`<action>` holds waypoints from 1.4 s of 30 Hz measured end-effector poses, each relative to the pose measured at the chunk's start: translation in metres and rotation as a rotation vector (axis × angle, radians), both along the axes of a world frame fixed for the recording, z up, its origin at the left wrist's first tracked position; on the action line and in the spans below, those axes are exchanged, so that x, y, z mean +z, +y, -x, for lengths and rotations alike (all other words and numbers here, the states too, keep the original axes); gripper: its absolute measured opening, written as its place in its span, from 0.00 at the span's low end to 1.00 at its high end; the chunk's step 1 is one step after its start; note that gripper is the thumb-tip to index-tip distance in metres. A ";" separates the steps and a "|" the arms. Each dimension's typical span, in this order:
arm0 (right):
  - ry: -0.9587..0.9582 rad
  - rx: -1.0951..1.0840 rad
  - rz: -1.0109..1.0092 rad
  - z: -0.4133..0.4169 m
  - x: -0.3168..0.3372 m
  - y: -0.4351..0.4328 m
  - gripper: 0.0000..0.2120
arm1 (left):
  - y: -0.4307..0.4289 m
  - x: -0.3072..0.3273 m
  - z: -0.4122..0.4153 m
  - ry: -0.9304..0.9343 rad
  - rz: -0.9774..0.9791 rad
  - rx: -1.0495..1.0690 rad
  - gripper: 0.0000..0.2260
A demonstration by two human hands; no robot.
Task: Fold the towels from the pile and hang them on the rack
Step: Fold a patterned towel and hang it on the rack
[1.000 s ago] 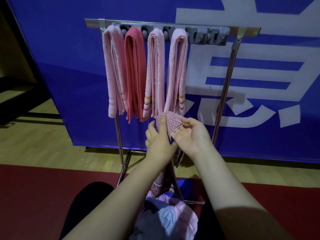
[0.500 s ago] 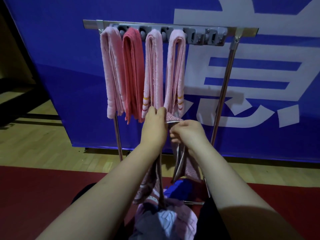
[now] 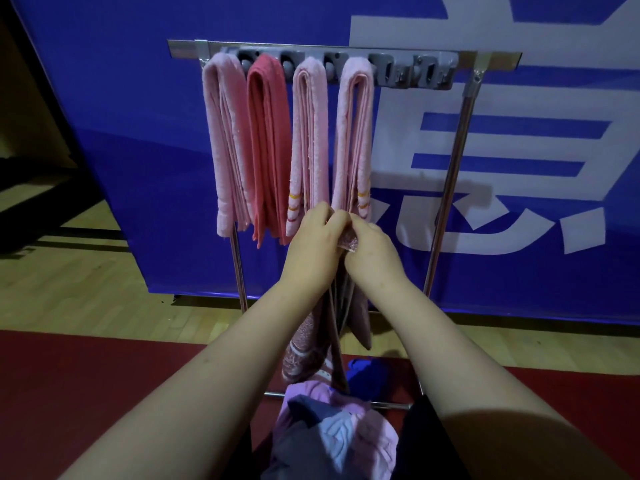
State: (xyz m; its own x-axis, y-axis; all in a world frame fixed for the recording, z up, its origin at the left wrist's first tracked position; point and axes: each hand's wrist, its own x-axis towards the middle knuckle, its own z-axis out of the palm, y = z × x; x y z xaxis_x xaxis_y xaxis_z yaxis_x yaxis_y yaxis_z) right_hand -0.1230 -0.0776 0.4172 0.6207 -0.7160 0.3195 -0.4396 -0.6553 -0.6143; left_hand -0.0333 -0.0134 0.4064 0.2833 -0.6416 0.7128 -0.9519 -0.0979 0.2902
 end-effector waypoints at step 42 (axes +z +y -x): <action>-0.001 -0.139 0.278 0.006 0.030 -0.036 0.19 | -0.034 0.047 0.011 0.140 -0.018 0.103 0.06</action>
